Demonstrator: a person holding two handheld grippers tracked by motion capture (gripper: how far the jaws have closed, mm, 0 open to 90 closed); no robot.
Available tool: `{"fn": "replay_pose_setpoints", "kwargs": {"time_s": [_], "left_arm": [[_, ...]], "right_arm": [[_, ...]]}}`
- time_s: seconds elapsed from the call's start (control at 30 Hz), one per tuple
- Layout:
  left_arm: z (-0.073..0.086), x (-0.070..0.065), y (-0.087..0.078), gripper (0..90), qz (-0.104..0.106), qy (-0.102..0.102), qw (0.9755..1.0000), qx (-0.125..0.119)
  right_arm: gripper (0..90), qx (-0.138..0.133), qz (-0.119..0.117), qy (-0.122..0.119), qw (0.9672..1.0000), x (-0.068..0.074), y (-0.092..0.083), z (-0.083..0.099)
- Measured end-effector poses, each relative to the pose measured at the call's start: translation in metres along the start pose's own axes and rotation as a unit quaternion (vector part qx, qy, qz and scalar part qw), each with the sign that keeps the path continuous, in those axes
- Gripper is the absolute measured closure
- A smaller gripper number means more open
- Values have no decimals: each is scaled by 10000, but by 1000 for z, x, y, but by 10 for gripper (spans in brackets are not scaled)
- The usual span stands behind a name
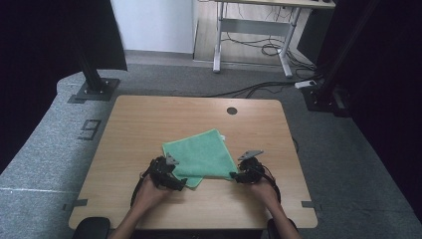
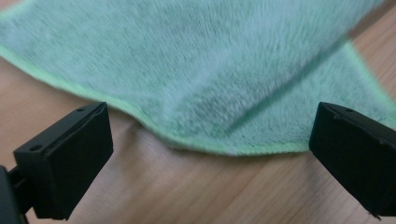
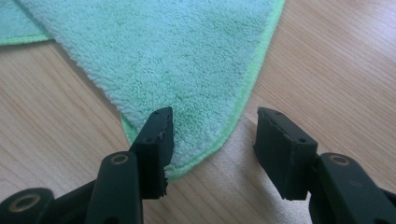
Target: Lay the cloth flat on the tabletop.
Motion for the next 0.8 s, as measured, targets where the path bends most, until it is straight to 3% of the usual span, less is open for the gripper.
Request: {"fn": "replay_pose_setpoints", "kwargs": {"time_s": [0.1, 0.23, 0.3, 0.4, 0.5, 0.57, 0.63, 0.7, 0.8], "left_arm": [[4, 5, 0, 0, 10, -307, 9995, -14], [12, 16, -8, 0, -261, -201, 9994, 138], [17, 26, -11, 0, -394, -289, 9987, 158], [26, 42, -15, 0, -433, -509, 9976, 199], [28, 46, -19, 0, -531, -473, 9973, 183], [21, 42, -23, 1, -283, -603, 9978, -29], [10, 33, -25, 1, -88, -588, 9979, -245], [-2, 19, -25, 0, 130, -496, 9978, -432], [-13, -8, -22, 49, 487, -200, 9969, -590]], "right_arm": [[465, -6, -20, -8, 10000, 0, 0, 0], [458, 12, -26, -21, 10000, -1, 0, 1], [455, 20, -20, -12, 10000, -1, -1, 1], [454, 36, -8, 3, 10000, -2, -1, 1], [458, 57, 3, 14, 10000, -1, -2, 1], [458, 73, -9, 6, 10000, 0, -2, 1], [458, 69, -8, 12, 10000, 0, -2, 1], [458, 55, -5, 7, 10000, 0, -2, 1], [456, 28, -18, -10, 10000, 0, -2, 2]]}}
Point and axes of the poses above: each handheld gripper's, and its own axes: y roughly forward along the jaws, z roughly out of its underside, x roughly to its left, the point moved 5 cm from there along y, roughly forward along the jaws, and after that the axes turned 4 degrees about -z, right-handed, at the moved point
